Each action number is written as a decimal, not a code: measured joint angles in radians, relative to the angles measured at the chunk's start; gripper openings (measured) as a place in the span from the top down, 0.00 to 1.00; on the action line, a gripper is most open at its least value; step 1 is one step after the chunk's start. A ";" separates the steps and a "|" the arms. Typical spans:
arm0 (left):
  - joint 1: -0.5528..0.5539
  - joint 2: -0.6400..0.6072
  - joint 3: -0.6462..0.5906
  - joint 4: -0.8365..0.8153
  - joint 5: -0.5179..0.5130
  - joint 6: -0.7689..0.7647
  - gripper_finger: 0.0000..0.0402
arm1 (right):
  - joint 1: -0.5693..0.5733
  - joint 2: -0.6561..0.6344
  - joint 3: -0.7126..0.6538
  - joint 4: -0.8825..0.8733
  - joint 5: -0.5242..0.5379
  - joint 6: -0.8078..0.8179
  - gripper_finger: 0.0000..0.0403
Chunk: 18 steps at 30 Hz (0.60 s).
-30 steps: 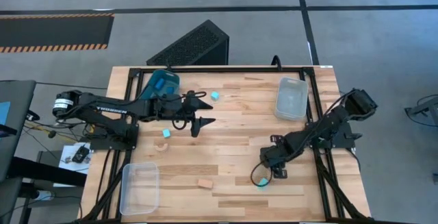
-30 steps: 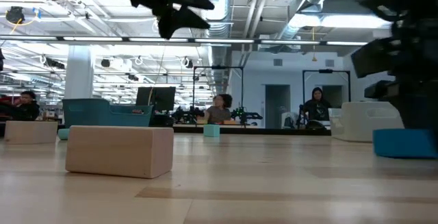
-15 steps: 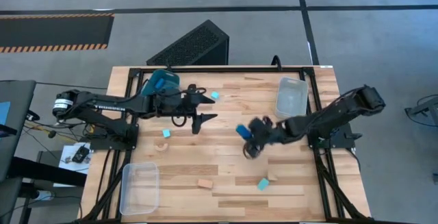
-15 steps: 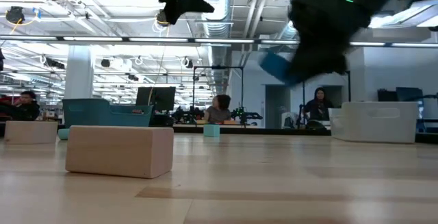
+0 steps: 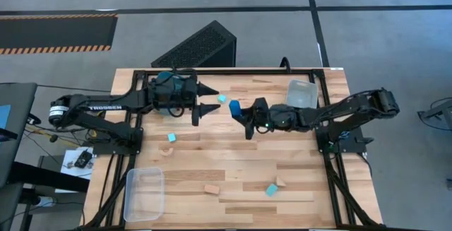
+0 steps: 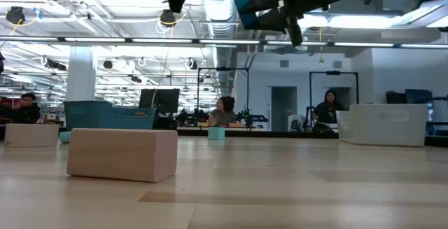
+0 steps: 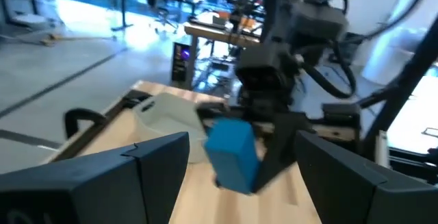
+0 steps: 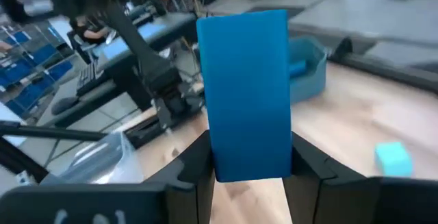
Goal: Sort & place blocks by color
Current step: Put the blue block into the blue bin
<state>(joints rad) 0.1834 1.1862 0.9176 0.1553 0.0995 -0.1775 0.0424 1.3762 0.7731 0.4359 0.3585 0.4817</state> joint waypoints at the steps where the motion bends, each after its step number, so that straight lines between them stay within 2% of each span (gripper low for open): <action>1: 0.005 0.005 0.000 0.001 0.016 -0.005 0.37 | -0.009 0.000 0.000 0.015 -0.013 -0.016 0.65; 4: 0.010 0.012 -0.001 0.038 0.072 -0.010 0.37 | -0.031 0.000 0.000 0.068 -0.049 -0.039 0.64; 10: 0.023 0.031 -0.001 0.111 0.065 0.006 0.35 | -0.052 0.000 0.000 0.105 -0.125 -0.096 0.65; 18: 0.048 0.167 0.015 0.226 0.161 -0.052 0.29 | -0.050 0.000 0.000 0.155 -0.139 -0.140 0.64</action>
<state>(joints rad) 0.2310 1.3536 0.9331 0.3818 0.2603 -0.2298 -0.0074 1.3762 0.7731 0.5912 0.2193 0.3412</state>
